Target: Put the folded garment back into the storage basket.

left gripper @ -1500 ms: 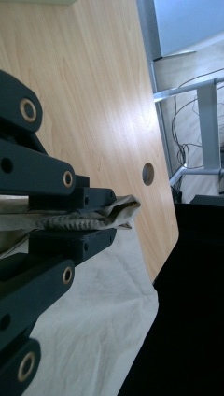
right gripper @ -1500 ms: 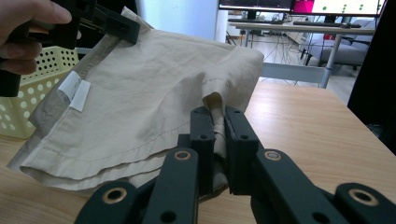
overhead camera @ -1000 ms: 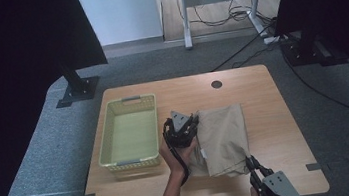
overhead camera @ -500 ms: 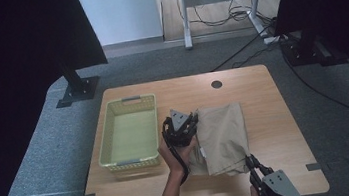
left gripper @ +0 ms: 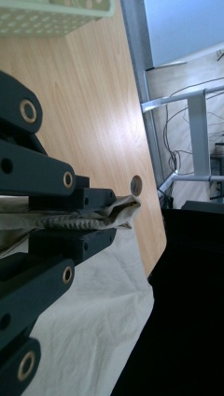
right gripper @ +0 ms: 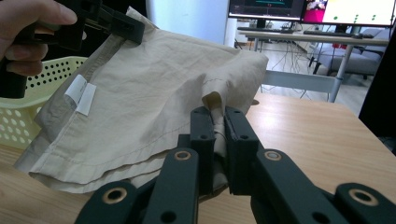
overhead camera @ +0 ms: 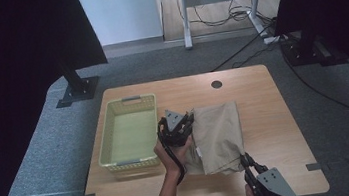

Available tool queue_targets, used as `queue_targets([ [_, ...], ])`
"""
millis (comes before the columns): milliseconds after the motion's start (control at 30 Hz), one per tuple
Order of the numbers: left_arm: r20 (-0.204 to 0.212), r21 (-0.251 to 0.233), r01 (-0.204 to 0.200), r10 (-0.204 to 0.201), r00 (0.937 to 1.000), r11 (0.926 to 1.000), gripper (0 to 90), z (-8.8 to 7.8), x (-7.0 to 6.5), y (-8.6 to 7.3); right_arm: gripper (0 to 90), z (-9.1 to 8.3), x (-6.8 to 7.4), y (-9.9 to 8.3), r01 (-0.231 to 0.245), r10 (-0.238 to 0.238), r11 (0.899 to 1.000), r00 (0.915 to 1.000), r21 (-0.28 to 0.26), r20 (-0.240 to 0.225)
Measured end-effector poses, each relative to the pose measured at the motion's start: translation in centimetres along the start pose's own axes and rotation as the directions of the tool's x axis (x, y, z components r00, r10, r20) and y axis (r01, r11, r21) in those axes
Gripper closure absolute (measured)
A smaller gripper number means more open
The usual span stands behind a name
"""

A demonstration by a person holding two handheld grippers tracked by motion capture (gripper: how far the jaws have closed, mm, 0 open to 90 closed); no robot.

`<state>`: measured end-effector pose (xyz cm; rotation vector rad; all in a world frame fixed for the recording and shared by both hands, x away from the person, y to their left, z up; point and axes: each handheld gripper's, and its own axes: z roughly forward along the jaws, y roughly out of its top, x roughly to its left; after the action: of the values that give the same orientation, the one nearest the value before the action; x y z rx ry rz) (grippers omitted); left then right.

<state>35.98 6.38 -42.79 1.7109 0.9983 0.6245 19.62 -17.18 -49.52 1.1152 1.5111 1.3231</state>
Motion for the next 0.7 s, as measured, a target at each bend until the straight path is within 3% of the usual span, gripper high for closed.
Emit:
queue_targets([
  [700,-0.015,-0.009,0.015,-0.015,0.9998,0.9998,81.5,-0.7,1.4,0.6,83.4,0.9,0.8,0.6,0.012,-0.012,1.0,0.9999,-0.006,-0.009],
])
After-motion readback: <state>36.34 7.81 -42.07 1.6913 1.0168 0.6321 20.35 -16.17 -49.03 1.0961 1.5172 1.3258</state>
